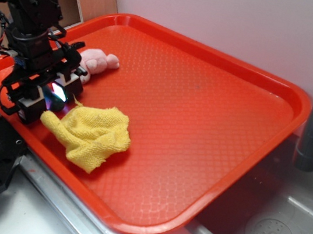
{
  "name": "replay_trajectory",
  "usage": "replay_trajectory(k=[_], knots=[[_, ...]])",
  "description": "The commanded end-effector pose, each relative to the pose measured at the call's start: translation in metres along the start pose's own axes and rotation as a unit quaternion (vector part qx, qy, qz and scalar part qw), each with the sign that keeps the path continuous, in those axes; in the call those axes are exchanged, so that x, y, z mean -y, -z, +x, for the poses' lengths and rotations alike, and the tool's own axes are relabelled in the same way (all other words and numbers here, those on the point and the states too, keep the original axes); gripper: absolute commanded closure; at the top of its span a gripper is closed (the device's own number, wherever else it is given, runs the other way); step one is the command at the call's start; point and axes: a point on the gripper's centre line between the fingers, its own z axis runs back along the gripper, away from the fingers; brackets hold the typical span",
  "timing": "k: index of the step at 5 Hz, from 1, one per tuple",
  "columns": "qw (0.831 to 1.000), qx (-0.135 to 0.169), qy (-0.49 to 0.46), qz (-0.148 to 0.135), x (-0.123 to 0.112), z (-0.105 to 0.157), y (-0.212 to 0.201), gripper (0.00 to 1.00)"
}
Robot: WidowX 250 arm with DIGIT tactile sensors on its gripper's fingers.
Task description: Grab the plastic pickle.
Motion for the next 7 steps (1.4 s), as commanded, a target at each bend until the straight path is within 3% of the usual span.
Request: replay_trajectory(k=[1,2,3,4,5,6,7], knots=[[0.972,-0.032,0.225,-0.052,0.022,-0.01,-0.074,1.0],[0.936,-0.058,0.343,-0.06,0.032,-0.021,-0.108,1.0],[0.885,-0.069,0.456,-0.053,0.042,-0.038,-0.135,1.0],[0.825,-0.077,0.557,-0.061,0.042,-0.046,-0.155,1.0],[0.775,-0.043,0.625,-0.082,0.042,-0.052,-0.17,1.0],[0.765,-0.037,0.636,-0.095,0.043,-0.053,-0.173,1.0],[0.778,-0.027,0.623,-0.074,0.05,-0.051,-0.172,1.0]])
